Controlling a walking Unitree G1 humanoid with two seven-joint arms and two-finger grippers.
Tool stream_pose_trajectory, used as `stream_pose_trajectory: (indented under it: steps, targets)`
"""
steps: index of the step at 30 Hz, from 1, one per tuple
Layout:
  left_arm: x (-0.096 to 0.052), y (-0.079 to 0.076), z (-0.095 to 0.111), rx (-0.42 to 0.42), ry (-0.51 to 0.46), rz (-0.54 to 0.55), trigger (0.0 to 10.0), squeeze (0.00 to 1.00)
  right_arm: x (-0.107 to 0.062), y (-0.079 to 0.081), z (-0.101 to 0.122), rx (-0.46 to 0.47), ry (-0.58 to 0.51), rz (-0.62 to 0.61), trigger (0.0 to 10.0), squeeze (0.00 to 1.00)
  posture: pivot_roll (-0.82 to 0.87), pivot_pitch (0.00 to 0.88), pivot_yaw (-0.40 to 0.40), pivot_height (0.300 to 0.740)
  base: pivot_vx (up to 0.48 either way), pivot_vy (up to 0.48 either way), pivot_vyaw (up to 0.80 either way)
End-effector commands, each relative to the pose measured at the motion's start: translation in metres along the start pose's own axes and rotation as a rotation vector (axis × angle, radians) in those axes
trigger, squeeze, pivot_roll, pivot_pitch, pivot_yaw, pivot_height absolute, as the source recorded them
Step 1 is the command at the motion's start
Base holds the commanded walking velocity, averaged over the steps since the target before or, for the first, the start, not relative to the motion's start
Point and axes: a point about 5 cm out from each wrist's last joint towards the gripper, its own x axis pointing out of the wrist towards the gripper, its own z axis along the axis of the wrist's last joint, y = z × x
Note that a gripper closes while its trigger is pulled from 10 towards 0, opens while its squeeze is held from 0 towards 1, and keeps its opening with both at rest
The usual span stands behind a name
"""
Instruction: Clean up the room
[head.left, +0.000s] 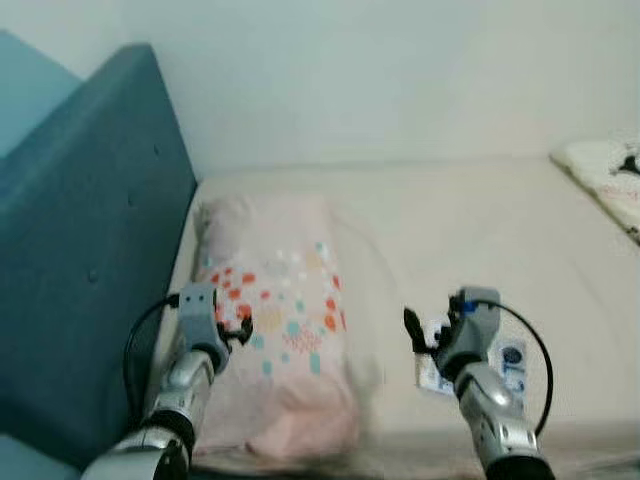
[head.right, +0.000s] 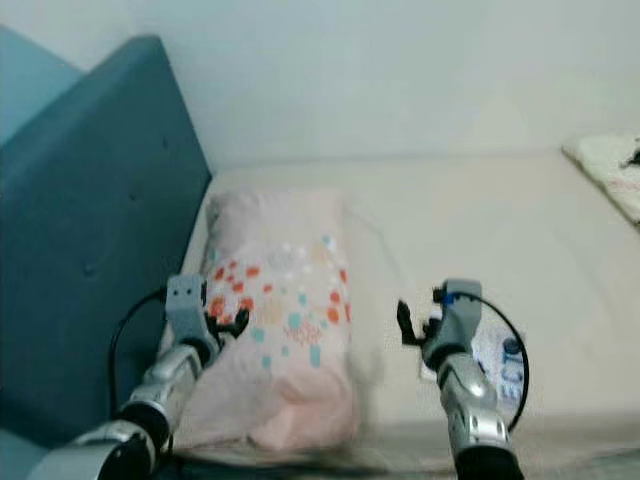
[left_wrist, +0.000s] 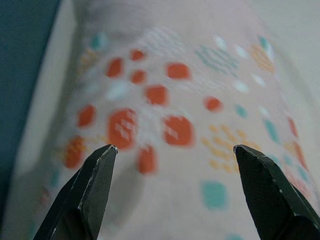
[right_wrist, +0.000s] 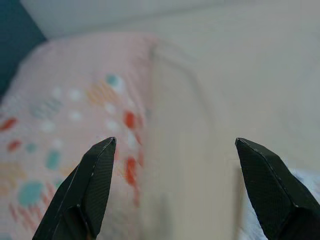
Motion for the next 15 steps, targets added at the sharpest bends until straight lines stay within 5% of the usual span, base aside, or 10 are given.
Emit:
stream_pose_trajectory:
  steps: [1, 13, 15]
  targets:
    - [-0.003, 0.008, -0.007, -0.011, 0.034, 0.013, 10.0, 0.00, -0.003, 0.000, -0.010, 0.012, 0.040, -0.005, 10.0, 0.00, -0.11, 0.090, 0.052, 0.740, 0.000, 0.000, 0.00]
    - [-0.007, 0.011, -0.018, 0.027, 0.090, 0.055, 10.0, 0.00, -0.002, -0.013, -0.008, 0.039, 0.077, -0.069, 10.0, 0.00, -0.11, 0.091, 0.059, 0.715, 0.000, 0.000, 0.00]
    - [-0.009, 0.004, -0.026, -0.028, 0.120, 0.001, 10.0, 0.00, -0.002, -0.017, -0.006, 0.042, 0.076, -0.084, 10.0, 0.00, -0.11, 0.093, 0.057, 0.705, 0.000, 0.000, 0.00]
